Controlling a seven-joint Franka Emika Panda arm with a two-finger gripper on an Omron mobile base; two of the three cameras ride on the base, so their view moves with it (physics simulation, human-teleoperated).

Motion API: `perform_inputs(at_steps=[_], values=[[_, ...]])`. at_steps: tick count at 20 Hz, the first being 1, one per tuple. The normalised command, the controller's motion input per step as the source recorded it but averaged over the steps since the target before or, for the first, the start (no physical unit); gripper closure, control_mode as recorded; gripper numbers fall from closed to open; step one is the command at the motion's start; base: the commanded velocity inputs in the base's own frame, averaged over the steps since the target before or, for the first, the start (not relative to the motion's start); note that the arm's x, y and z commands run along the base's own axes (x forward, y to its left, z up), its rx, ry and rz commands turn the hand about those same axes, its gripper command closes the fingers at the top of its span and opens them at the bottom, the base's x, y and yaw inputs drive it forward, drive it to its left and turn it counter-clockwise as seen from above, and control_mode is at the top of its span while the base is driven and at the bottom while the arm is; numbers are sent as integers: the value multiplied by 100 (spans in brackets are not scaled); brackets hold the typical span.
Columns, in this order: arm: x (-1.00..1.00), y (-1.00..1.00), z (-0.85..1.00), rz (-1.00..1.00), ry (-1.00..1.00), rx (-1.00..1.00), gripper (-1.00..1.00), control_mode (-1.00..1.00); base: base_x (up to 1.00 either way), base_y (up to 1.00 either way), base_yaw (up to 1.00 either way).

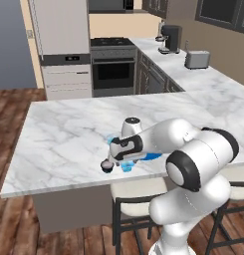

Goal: Place two yogurt containers on each plate.

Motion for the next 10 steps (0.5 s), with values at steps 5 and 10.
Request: perform_inputs(at_steps=[5,10], values=[[4,0,-9,0,0,0,-100,-100,0,0,0],[1,0,-6,0,0,0,100,-100,0,0,0]])
